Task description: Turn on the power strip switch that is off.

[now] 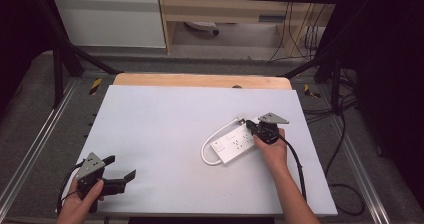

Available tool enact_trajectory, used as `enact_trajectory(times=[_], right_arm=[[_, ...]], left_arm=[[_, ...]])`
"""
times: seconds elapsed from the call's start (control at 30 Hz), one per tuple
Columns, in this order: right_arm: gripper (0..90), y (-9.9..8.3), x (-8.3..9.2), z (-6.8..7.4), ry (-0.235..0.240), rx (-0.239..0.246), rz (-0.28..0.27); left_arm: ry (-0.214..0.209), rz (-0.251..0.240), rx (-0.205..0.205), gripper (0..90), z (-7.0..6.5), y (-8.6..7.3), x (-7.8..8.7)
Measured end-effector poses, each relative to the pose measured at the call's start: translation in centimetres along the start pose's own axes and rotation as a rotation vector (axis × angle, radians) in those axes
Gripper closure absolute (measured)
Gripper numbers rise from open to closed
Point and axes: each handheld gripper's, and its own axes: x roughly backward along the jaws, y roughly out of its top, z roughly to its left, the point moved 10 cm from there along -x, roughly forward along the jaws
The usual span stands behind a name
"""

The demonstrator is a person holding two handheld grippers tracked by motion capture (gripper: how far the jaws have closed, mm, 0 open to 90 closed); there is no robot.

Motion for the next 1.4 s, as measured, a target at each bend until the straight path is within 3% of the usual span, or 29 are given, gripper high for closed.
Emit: enact_trajectory(times=[0.47,0.5,1.4], right_arm=[[89.1,-0.05,-0.06,0.07,-0.004,0.005,-0.001],[90.0,-0.28,-0.08,0.12,-0.001,0.006,0.021],[90.0,0.17,0.18,-0.1,0.002,-0.006,0.009]], left_arm=[[0.001,0.002,-0.001,6.4,-0.02,-0.02,-0.01],[0.001,0.002,-0.001,6.4,-0.02,-0.02,-0.02],[0.0,0.001,-0.002,6.4,0.06,-0.02,0.05]])
